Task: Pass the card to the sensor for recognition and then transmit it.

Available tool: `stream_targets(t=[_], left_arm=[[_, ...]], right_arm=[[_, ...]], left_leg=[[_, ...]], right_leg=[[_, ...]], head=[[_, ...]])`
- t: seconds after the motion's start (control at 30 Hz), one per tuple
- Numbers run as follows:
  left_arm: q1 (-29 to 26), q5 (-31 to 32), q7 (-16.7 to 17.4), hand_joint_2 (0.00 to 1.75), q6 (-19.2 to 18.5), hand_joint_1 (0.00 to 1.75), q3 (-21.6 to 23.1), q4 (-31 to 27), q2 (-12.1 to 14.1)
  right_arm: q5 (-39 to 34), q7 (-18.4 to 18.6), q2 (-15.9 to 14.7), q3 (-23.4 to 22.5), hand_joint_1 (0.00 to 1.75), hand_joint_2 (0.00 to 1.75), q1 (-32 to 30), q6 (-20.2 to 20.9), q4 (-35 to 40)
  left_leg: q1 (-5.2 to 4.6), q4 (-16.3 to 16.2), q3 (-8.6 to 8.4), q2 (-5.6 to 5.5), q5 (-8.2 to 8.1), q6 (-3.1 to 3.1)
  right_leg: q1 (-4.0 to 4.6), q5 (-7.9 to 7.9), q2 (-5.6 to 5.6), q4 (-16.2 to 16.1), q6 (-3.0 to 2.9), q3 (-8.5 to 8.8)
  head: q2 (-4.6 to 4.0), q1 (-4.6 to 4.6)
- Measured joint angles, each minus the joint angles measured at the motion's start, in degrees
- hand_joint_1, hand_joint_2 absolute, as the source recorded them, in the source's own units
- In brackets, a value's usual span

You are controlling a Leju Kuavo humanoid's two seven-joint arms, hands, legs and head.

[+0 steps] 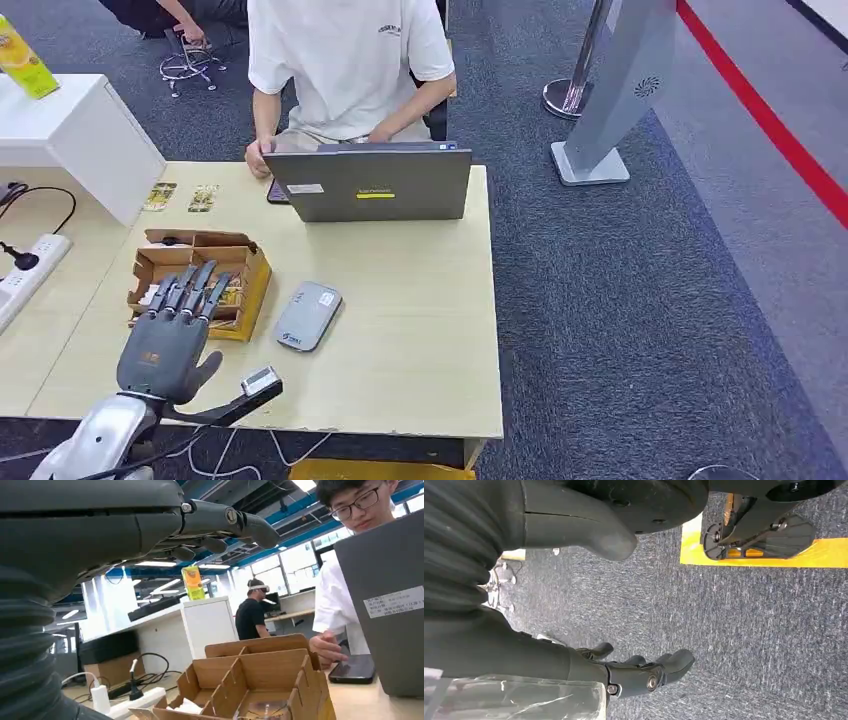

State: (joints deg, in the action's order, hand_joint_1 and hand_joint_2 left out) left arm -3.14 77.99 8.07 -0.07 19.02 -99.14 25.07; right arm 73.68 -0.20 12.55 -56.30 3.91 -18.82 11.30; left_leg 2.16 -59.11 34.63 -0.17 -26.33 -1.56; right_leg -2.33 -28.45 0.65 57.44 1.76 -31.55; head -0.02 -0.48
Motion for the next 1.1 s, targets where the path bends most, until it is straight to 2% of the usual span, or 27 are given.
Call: stream_targets(t=[0.27, 0.3, 0.37, 0.43, 0.6, 1.1], left_arm=[[0.0, 0.0, 0.0, 1.75, 0.0, 0.0, -0.02, 0.59, -0.15], [0.0, 0.0, 0.0, 1.75, 0.0, 0.0, -0.02, 0.61, -0.15], [0.01, -0.32, 0.75, 1.75, -0.84, 0.0, -0.02, 0.68, -0.15], [0.01, -2.81, 4.33, 1.75, -4.18, 0.0, -1.17, 2.0, -0.37], [0.02, -4.13, 3.34, 1.75, -2.78, 0.0, -6.95, 8.02, -0.81], [-0.05, -4.09, 3.58, 1.75, -3.12, 0.0, -12.41, 14.29, -2.51]], right_arm=[[0.0, 0.0, -0.02, 0.0, 0.0, 1.75, 0.0, 0.0, 0.0], [0.0, 0.0, -0.02, 0.0, 0.0, 0.0, 0.0, 0.0, 0.0], [0.3, 0.0, -0.02, 0.0, 0.0, 0.0, 0.0, 0.15, 0.0], [1.88, 0.04, -0.18, 0.24, 0.0, 0.0, 0.0, 1.33, 0.0], [2.58, 0.02, -0.79, 0.61, 0.0, 0.0, -0.05, 2.23, 0.0], [3.72, 0.09, -1.27, 1.84, 0.0, 0.0, -0.06, 2.6, 0.0]], left_leg=[[0.0, 0.0, 0.0, 0.0, 0.0, 0.0], [0.0, 0.0, 0.0, 0.0, 0.0, 0.0], [0.0, 0.01, 0.01, 0.0, 0.0, 0.0], [0.0, 0.0, -0.01, 0.02, 0.0, 0.0], [0.04, 0.0, 0.0, 0.02, 0.01, -0.01], [0.04, 0.0, 0.01, 0.01, 0.0, -0.01]], right_leg=[[0.0, 0.0, 0.0, 0.0, 0.0, 0.0], [0.0, 0.0, 0.0, 0.0, 0.0, 0.0], [0.0, 0.0, 0.0, 0.0, 0.0, 0.01], [0.0, 0.0, 0.02, 0.0, 0.0, 0.0], [0.04, 0.0, 0.0, 0.0, 0.0, -0.01], [0.04, 0.0, 0.01, 0.0, 0.0, -0.01]], head=[[0.0, 0.0], [0.0, 0.0], [0.0, 0.0], [0.0, 0.02], [0.0, 0.0], [0.0, 0.02]])
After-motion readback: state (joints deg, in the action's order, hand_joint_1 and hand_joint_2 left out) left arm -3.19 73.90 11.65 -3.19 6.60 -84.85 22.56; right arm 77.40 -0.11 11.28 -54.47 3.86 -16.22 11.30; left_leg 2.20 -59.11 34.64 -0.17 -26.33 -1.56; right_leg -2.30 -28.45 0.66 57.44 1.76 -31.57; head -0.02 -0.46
